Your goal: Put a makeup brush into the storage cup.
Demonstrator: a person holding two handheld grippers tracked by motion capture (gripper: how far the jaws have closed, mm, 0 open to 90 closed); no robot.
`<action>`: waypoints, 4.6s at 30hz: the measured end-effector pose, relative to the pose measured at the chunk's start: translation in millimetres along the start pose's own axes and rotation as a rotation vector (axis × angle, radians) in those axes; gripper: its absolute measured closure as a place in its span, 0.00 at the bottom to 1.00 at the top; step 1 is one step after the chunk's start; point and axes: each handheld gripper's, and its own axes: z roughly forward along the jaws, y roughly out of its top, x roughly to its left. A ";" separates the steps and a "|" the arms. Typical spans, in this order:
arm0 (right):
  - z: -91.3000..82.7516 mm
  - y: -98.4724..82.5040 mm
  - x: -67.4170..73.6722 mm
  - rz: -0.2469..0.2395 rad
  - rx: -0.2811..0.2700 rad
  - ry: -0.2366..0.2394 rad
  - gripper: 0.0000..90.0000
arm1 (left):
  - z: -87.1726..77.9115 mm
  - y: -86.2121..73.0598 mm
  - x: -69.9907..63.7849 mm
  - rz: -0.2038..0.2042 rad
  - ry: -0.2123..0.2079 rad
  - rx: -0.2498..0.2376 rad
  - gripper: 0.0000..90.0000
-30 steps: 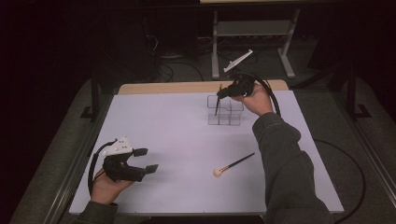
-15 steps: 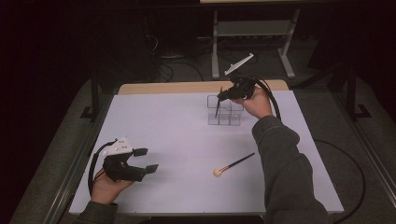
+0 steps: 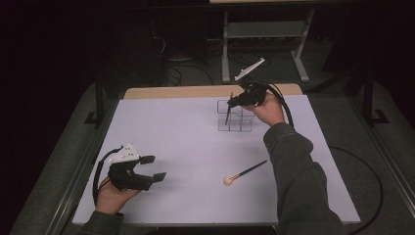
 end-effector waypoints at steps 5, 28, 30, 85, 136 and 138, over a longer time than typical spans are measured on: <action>0.0 -1.2 -0.4 0.001 -0.001 -0.006 0.92 | -0.1 0.4 -0.3 0.004 -0.001 0.000 0.28; -9.4 -10.7 3.8 0.044 -0.051 -0.006 0.76 | 0.5 1.0 -0.8 0.008 -0.002 0.006 0.27; -9.6 -12.5 3.5 0.044 -0.057 -0.004 0.75 | 0.7 1.1 -0.8 0.010 -0.002 0.007 0.27; -27.6 -42.3 14.9 0.063 -0.130 0.012 0.59 | 6.6 1.1 -2.0 0.006 -0.007 0.011 0.26; -38.1 -72.8 30.9 0.072 -0.148 0.036 0.46 | 6.9 -1.4 -3.5 0.002 -0.008 0.011 0.26; -39.5 -73.8 32.3 0.071 -0.147 0.034 0.46 | 6.6 -1.7 -3.5 0.000 -0.007 0.012 0.26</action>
